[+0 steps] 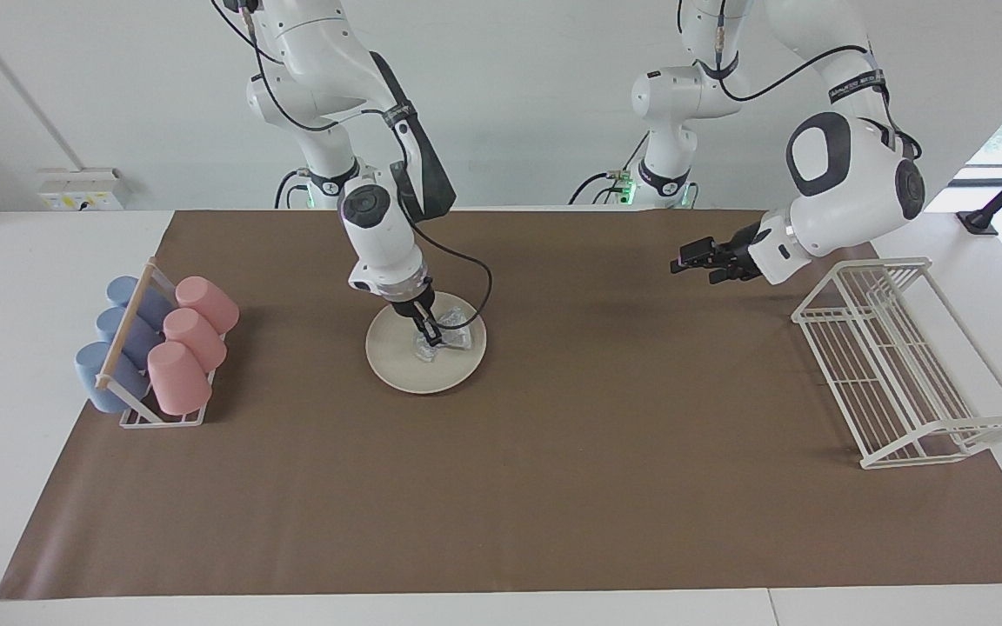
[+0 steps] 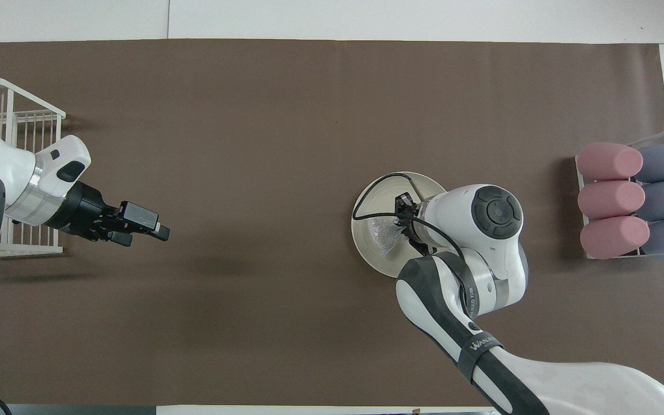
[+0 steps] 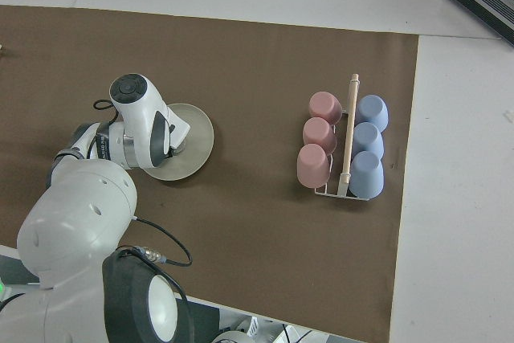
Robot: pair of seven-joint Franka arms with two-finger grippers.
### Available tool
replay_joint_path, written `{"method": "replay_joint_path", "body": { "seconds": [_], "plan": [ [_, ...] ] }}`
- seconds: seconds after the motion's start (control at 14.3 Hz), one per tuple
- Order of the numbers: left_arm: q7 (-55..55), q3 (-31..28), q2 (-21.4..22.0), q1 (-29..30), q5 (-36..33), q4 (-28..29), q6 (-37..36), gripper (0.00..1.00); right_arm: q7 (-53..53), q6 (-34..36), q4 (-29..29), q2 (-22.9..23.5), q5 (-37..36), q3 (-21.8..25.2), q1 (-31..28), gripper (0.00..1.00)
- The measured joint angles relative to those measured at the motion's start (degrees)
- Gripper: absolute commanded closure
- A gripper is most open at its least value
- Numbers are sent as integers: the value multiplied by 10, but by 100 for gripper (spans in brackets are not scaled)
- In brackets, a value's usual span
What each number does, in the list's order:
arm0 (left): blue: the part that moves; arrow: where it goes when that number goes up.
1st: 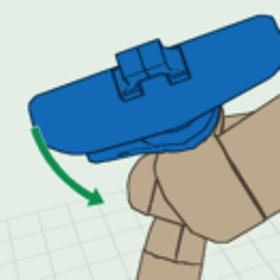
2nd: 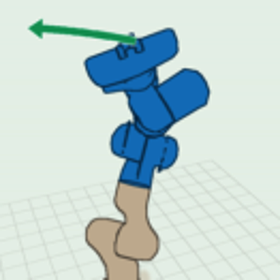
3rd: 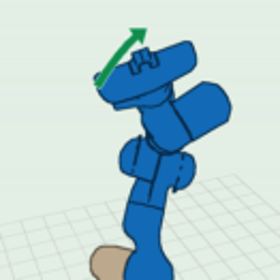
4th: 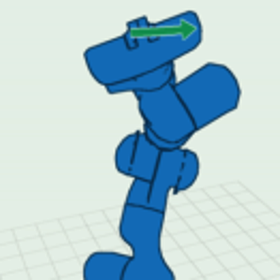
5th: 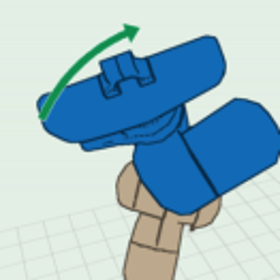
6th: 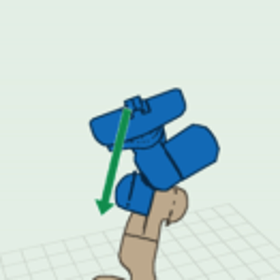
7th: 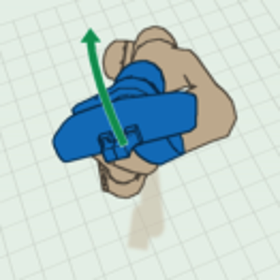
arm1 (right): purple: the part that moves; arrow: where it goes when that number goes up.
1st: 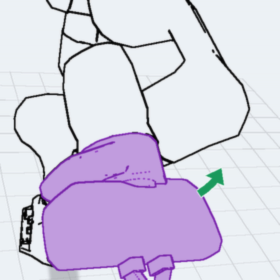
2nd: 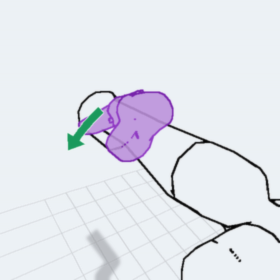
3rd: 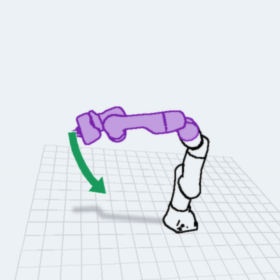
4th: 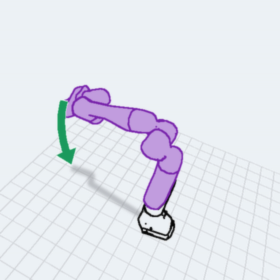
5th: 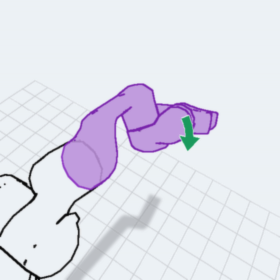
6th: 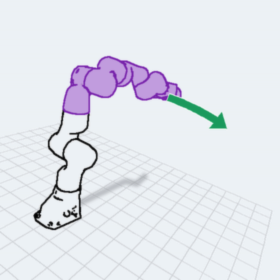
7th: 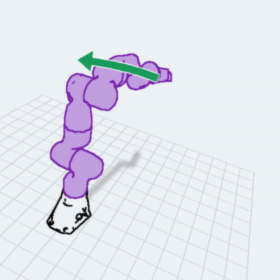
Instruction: Wipe plate with sponge
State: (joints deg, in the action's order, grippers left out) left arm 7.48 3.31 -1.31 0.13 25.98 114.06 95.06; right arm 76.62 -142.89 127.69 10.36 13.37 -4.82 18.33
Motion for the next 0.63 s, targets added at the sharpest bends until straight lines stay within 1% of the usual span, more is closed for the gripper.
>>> {"method": "replay_joint_path", "body": {
  "seconds": [0.35,0.63],
  "plan": [
    [-6,1,0,-1,0,0,1,0,-103,0,1,2,0,1,-61,100],
    [-7,1,0,-1,0,0,6,0,-103,0,1,2,1,0,-57,100]
  ]
}}
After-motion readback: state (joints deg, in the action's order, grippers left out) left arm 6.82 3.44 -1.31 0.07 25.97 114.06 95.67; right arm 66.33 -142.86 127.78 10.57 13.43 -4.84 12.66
